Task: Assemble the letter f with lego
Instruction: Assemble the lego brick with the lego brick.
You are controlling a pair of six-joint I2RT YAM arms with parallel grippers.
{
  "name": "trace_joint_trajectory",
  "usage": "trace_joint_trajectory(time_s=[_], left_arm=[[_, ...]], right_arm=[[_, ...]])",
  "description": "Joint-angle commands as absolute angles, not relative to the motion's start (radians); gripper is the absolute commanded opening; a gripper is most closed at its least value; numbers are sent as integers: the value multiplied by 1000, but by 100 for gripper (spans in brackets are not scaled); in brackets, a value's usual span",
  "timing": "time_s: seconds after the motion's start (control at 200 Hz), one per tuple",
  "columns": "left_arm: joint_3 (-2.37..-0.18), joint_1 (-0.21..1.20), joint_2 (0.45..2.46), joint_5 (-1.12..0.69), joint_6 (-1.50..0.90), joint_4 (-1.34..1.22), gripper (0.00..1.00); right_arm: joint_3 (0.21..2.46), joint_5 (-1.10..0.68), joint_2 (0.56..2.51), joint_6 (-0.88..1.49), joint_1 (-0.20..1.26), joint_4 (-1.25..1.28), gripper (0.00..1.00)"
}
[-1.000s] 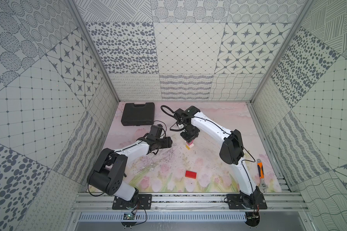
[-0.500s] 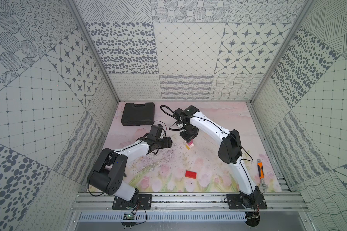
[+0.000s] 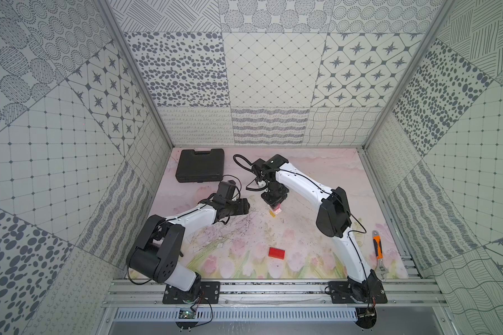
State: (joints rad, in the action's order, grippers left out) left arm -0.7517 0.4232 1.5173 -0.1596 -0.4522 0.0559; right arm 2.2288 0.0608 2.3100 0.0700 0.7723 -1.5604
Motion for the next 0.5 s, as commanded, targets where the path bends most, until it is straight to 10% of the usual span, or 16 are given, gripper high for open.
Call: trace_joint_trajectory(time_s=[0.0,0.49], left_arm=[[-755,430,1523,-157,-434,41,78],[-754,429,1520,-156,-433,42,77]], right_arm=[[2204,47,2317,55,765,-1549,36],[2191,29,2362,60,755,-1566,36]])
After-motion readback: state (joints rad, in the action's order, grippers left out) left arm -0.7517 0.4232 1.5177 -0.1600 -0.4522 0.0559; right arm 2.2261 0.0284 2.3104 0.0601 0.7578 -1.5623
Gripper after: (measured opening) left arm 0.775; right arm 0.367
